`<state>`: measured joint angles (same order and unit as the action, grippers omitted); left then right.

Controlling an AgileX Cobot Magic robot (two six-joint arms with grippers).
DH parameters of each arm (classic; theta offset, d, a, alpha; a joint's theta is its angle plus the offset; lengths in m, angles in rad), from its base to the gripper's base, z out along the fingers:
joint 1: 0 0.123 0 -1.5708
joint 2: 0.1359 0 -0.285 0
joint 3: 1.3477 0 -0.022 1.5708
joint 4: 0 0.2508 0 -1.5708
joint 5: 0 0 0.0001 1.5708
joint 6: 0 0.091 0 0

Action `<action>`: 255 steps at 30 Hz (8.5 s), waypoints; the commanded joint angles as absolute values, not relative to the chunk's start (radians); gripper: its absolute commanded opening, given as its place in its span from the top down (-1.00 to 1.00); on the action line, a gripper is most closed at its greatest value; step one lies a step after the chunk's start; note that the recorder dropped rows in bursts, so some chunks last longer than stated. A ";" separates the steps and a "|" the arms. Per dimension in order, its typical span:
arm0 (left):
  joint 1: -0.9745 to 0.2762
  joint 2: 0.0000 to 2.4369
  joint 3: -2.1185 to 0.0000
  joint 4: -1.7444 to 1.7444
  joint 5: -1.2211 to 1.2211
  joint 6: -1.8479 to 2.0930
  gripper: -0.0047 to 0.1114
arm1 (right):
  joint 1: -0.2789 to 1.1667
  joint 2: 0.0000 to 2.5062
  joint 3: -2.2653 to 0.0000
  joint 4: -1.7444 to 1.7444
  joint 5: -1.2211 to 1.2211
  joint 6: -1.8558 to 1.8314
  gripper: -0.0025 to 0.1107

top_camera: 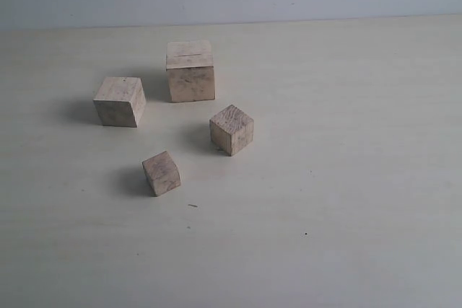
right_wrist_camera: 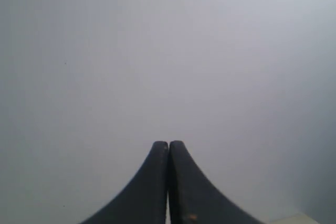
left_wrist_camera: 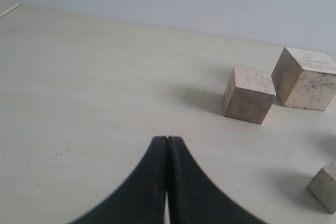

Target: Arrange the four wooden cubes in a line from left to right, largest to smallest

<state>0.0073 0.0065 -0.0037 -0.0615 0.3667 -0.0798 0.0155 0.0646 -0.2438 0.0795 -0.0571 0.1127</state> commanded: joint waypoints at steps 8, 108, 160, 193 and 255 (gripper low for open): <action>0.009 0.000 0.000 -0.067 0.361 -0.077 0.92 | 0.073 0.529 -0.717 0.251 0.344 -0.120 0.96; 0.009 0.000 0.000 -0.067 0.361 -0.077 0.92 | 0.800 2.528 -2.252 -0.247 0.833 0.587 0.31; 0.009 0.000 0.000 -0.067 0.361 -0.077 0.92 | 0.987 2.526 -2.252 0.141 0.600 0.182 0.96; 0.009 0.000 0.000 -0.067 0.361 -0.077 0.92 | 0.988 2.492 -2.252 -0.217 0.864 0.860 0.96; 0.009 0.000 0.000 -0.067 0.361 -0.077 0.92 | 0.988 2.492 -2.252 -0.371 0.813 0.864 -0.53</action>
